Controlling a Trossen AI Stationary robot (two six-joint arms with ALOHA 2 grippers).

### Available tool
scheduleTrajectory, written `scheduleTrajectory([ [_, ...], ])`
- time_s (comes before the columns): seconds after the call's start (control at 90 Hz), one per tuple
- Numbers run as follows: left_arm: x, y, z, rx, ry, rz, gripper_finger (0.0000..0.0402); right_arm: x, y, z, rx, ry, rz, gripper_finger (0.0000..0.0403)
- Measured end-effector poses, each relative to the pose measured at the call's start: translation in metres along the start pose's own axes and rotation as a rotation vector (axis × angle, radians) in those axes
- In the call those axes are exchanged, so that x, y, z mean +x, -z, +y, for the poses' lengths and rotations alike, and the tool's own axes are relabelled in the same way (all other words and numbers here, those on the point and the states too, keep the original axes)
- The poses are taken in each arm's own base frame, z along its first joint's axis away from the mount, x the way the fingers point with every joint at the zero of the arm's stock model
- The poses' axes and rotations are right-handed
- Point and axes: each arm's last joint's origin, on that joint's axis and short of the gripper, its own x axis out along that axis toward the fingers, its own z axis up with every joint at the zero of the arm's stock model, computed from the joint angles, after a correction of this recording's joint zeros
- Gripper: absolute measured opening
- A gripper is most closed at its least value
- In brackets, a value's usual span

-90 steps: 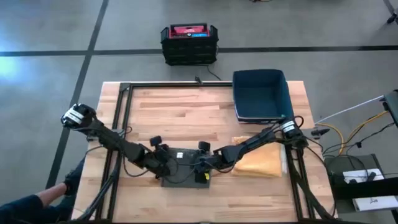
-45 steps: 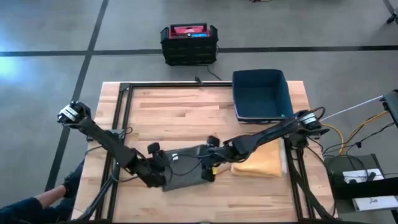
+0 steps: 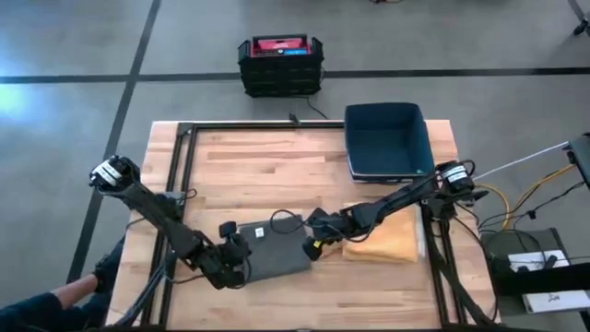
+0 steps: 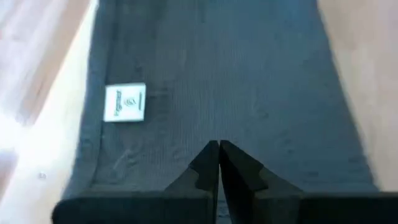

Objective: Fold towel
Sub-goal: Stack the folded gray towel on top of the folded yellow towel

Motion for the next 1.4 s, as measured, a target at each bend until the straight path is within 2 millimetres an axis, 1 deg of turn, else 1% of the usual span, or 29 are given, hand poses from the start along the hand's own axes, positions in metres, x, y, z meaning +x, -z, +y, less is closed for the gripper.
scheduleTrajectory([
  [0.133, 0.009, 0.011, 0.003, 0.003, -0.012, 0.015, 0.0000, 0.013, 0.001, -0.004, 0.052, -0.030, -0.019, 0.0291],
  [0.189, 0.012, 0.013, 0.004, -0.001, -0.010, 0.014, 0.0000, 0.017, 0.000, -0.003, 0.056, -0.034, -0.022, 0.0288],
  [0.411, 0.027, 0.027, 0.007, -0.028, 0.014, -0.021, 0.0000, 0.036, -0.008, 0.017, 0.017, -0.087, -0.028, 0.0275],
  [0.544, 0.036, 0.036, 0.010, -0.045, 0.023, -0.042, 0.0000, 0.046, -0.013, 0.026, -0.033, -0.103, -0.038, 0.0258],
  [0.6, 0.038, 0.039, 0.011, -0.045, 0.024, -0.043, 0.0000, 0.049, -0.015, 0.029, -0.062, -0.109, -0.039, 0.0245],
  [0.656, 0.039, 0.040, 0.011, -0.049, 0.028, -0.044, 0.0000, 0.051, -0.016, 0.031, -0.092, -0.112, -0.042, 0.0224],
  [0.7, 0.039, 0.040, 0.011, -0.048, 0.029, -0.043, 0.0000, 0.052, -0.016, 0.032, -0.107, -0.107, -0.043, 0.0202],
  [0.767, 0.039, 0.039, 0.010, -0.044, 0.030, -0.042, 0.0000, 0.050, -0.017, 0.032, -0.135, -0.086, -0.036, 0.0154],
  [0.889, 0.035, 0.033, 0.007, -0.031, 0.057, -0.051, 0.0000, 0.035, -0.020, 0.037, -0.179, -0.029, 0.006, 0.0043],
  [0.944, 0.032, 0.028, 0.005, -0.014, 0.073, -0.062, 0.0000, 0.024, -0.023, 0.041, -0.206, 0.003, 0.020, 0.0019],
  [1.033, 0.024, 0.019, 0.002, 0.025, 0.109, -0.073, 0.0000, 0.004, -0.030, 0.051, -0.208, 0.060, 0.054, 0.0026],
  [1.1, 0.015, 0.011, -0.001, 0.040, 0.148, -0.075, 0.0000, -0.013, -0.032, 0.055, -0.214, 0.131, 0.102, 0.0030],
  [1.222, 0.002, 0.003, -0.001, 0.057, 0.142, -0.038, 0.0000, -0.047, -0.038, 0.066, -0.214, 0.209, 0.154, 0.0016],
  [1.311, -0.005, 0.000, 0.000, 0.048, 0.137, -0.031, 0.0000, -0.070, -0.039, 0.067, -0.200, 0.269, 0.184, 0.0009],
  [1.4, -0.008, -0.002, -0.001, 0.041, 0.143, -0.039, 0.0000, -0.088, -0.039, 0.063, -0.158, 0.329, 0.192, 0.0011],
])
